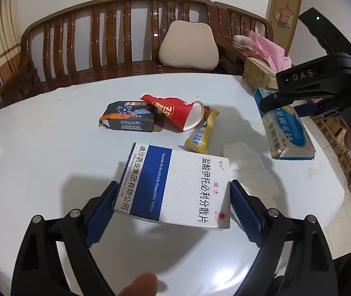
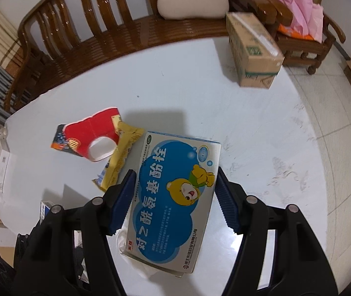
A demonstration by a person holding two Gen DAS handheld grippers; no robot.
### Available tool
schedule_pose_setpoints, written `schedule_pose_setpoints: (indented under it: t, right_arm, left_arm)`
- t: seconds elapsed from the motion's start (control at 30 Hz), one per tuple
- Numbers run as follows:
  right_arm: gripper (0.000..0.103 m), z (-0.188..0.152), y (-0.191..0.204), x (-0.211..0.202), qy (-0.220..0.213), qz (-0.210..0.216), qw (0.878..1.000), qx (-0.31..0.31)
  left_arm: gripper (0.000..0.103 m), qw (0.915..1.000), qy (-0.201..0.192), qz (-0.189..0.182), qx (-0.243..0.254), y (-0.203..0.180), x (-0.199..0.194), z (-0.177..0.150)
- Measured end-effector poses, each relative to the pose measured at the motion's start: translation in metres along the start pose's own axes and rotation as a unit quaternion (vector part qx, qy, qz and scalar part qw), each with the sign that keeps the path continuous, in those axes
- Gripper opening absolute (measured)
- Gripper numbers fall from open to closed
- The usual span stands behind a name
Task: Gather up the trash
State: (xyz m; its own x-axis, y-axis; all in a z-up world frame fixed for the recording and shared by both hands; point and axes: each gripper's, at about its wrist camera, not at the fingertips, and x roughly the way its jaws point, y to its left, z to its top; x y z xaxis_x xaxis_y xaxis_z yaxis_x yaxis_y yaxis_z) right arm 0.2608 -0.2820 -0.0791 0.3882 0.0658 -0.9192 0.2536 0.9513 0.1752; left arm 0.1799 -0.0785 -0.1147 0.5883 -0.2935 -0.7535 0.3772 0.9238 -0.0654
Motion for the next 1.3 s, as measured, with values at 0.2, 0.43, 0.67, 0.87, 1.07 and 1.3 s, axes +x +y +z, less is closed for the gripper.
schedule_pose_setpoints:
  t: [0.2, 0.43, 0.67, 0.87, 1.07, 1.3]
  right_arm:
    - [0.062, -0.012, -0.001, -0.032, -0.028, 0.012, 0.999, -0.022]
    - [0.062, -0.031, -0.006, -0.068, -0.05, 0.032, 0.997, -0.043]
    - [0.062, -0.058, -0.015, -0.104, -0.073, 0.046, 0.994, -0.065]
    - [0.062, -0.091, -0.019, -0.132, -0.092, 0.049, 0.991, -0.085]
    - [0.062, -0.125, -0.022, -0.151, -0.104, 0.05, 0.988, -0.101]
    - [0.062, -0.167, -0.028, -0.163, -0.115, 0.047, 0.985, -0.12]
  left_arm:
    - [0.086, 0.9999, -0.013, 0.002, 0.001, -0.011, -0.023, -0.001]
    - [0.086, 0.9998, -0.019, -0.002, 0.004, -0.025, -0.05, -0.005]
    - [0.086, 0.9996, -0.027, -0.004, 0.008, -0.044, -0.082, -0.018]
    - [0.086, 0.9993, -0.033, -0.013, 0.006, -0.06, -0.107, -0.039]
    - [0.086, 0.9993, -0.036, -0.011, 0.003, -0.073, -0.128, -0.066]
    - [0.086, 0.9996, -0.025, -0.016, 0.003, -0.085, -0.143, -0.107]
